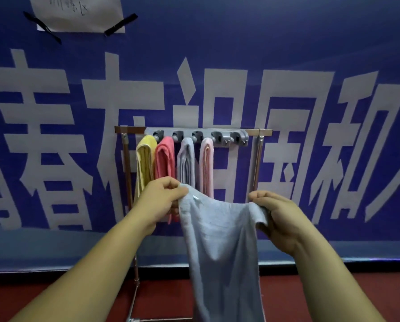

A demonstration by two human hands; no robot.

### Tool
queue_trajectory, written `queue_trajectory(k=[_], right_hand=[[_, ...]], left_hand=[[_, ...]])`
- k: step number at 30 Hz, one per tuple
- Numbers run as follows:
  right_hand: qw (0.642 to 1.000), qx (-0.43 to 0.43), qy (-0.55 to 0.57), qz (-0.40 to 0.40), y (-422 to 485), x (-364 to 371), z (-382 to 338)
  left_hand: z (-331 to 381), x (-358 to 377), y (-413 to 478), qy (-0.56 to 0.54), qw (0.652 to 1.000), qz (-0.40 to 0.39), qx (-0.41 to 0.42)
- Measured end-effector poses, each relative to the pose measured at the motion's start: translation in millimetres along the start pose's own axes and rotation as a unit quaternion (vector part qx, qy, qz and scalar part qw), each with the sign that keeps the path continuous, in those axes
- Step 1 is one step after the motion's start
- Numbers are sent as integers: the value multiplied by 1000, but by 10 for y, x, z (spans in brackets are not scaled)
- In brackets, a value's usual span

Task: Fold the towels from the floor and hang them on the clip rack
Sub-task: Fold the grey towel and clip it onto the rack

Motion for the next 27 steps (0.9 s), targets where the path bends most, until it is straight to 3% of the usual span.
queue_trajectory(k=[5,11,20,27], right_hand=[[998,19,61,-15,-220,166,313],[997,-23,-46,-54,-303,388,507],[996,55,36,-63,-369,614,723],[996,24,-56,-59,-384,618,876]], left_hand=[[-173,234,-189,-13,999,-32,36],[-571,495,-345,-31,998,-56,6],[-844,514,-504,-86,996,10,-34],[-880,406,-568,-73,996,19,-46]])
Point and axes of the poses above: each hand's wrist, its own y-axis towards the middle knuckle, its own x-axis out of the palm, z = x × y, the point moved 8 cm from there along y, towards the middle knuckle, and after that the axes turned 6 degrees about z, right-handed, at the moved point
